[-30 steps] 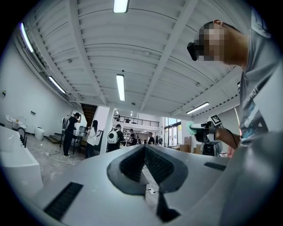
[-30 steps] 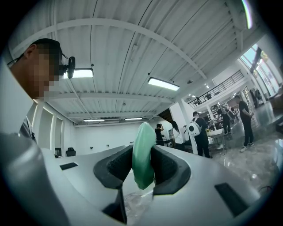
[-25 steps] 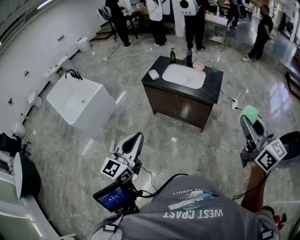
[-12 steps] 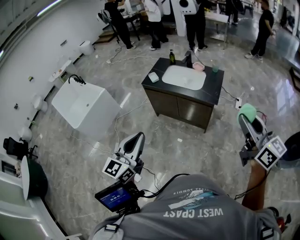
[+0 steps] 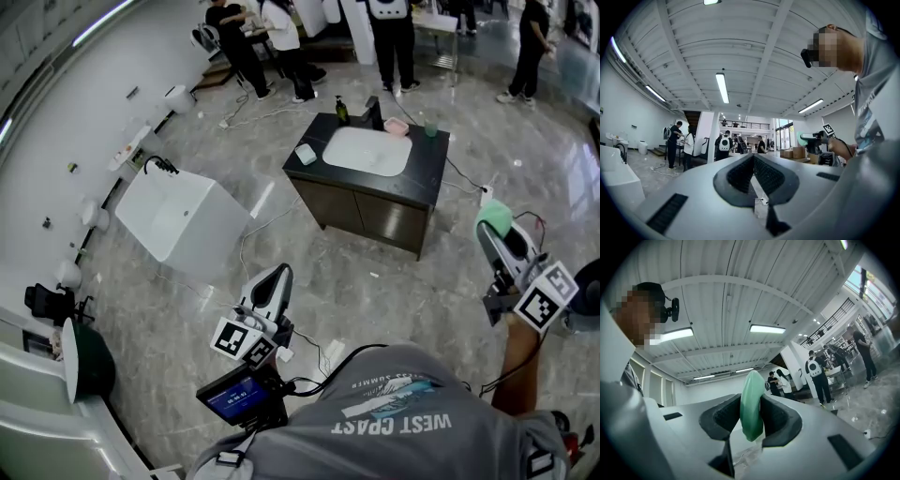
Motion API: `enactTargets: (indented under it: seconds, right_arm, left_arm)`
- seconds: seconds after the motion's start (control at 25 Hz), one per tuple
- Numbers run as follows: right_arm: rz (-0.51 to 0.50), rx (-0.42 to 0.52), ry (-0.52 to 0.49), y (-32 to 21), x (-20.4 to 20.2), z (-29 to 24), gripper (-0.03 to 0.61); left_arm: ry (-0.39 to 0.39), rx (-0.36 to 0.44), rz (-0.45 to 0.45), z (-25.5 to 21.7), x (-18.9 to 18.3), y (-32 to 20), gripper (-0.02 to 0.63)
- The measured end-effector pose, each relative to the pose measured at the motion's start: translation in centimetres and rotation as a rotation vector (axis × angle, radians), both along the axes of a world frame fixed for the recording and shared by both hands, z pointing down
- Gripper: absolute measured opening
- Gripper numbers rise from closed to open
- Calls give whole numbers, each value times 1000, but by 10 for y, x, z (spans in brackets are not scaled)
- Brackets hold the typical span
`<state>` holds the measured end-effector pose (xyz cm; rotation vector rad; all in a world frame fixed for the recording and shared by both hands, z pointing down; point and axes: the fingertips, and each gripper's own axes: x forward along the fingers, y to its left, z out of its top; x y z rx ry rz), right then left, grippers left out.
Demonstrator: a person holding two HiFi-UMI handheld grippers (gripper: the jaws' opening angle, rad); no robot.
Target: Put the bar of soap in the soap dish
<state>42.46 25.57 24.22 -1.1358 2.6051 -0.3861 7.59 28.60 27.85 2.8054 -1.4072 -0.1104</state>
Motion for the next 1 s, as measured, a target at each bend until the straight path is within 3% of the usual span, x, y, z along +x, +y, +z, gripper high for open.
enactTargets:
  seconds: [0.28,0.48,0.56,0.68,0.88,1.0]
  right_arm:
    - [-46,38,24,-21,19,5,124]
    - [-25,-49,48,-26,23,14,124]
    - [-39,20,99,-30,15,-16,124]
    - [-50,103,106,-33,-13,-43,124]
    - [10,17,104,-51,-29,-10,124]
    - [18,19,103,-74,-40,-21,124]
  left_arm:
    - [17,24,-32,17,30,-15,6]
    - [38,-41,-40,29,28,-15,6]
    - [75,-2,-42,21,26,-25,6]
    - [90,66,-37,2,7,-31,6]
    - [68,-11,-24,30,-21,-53,6]
    - [93,15,-11,21,-35,-78,6]
